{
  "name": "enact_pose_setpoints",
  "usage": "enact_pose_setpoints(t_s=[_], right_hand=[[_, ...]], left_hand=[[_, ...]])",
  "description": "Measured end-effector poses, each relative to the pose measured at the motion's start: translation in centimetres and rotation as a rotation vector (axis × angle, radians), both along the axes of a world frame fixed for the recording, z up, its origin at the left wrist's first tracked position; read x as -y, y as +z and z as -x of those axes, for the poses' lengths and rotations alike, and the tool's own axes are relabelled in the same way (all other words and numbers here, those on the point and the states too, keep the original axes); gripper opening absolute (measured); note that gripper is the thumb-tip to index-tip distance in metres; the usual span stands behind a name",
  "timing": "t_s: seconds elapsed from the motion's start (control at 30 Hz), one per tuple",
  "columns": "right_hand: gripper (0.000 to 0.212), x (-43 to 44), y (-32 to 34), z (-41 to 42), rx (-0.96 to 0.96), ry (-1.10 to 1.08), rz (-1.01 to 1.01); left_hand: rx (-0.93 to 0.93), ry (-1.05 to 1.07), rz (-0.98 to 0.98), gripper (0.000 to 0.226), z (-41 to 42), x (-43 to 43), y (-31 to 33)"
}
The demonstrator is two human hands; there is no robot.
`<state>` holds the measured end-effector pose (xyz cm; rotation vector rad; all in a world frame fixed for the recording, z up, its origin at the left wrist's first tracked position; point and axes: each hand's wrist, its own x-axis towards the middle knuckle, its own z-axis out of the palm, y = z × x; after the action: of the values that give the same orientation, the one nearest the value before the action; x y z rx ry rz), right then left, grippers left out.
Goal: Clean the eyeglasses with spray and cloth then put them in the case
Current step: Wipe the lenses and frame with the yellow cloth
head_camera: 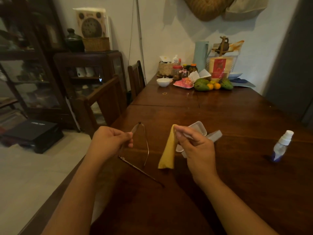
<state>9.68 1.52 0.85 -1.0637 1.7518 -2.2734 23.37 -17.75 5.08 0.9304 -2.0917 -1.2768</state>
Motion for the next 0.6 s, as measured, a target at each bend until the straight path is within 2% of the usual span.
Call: enact_pose_setpoints(t_s=[0.1, 0.23, 0.3, 0.37, 0.43, 0.53, 0.6], right_hand=[[0.022, -0.2, 0.9, 0.1, 0.034, 0.006, -0.018], [0.023, -0.3, 1.5, -0.5, 0.015, 0.058, -0.042], [0.023, -0.3, 1.6, -0.8, 0.015, 0.072, -0.076], [0.022, -0.2, 1.8, -1.2, 0.031, 0.080, -0.100], [0.022, -0.2, 1.9, -1.3, 0.054, 0.078, -0.102], [0.024, -0.3, 2.2, -1.5, 0.046, 0.062, -0.082], [0.025, -0.4, 2.4, -1.6, 0.051, 0.066, -0.069]], left_hand=[[0.129, 0.082, 0.026, 0.030, 0.7, -0.3, -0.8], [0.420, 0.093, 0.192, 0.044, 1.5, -0.4, -1.8], [0.493, 0.080, 0.258, 0.048, 1.6, 0.0, -2.0], [0.492, 0.064, 0.328, 0.039, 1.3, 0.6, -1.9], [0.463, -0.016, 0.414, 0.016, 0.7, 1.8, -1.7], [0.481, -0.215, 0.456, 0.069, -0.4, 2.6, -1.7], [0.536, -0.290, 0.505, 0.078, -0.6, 2.4, -1.8]])
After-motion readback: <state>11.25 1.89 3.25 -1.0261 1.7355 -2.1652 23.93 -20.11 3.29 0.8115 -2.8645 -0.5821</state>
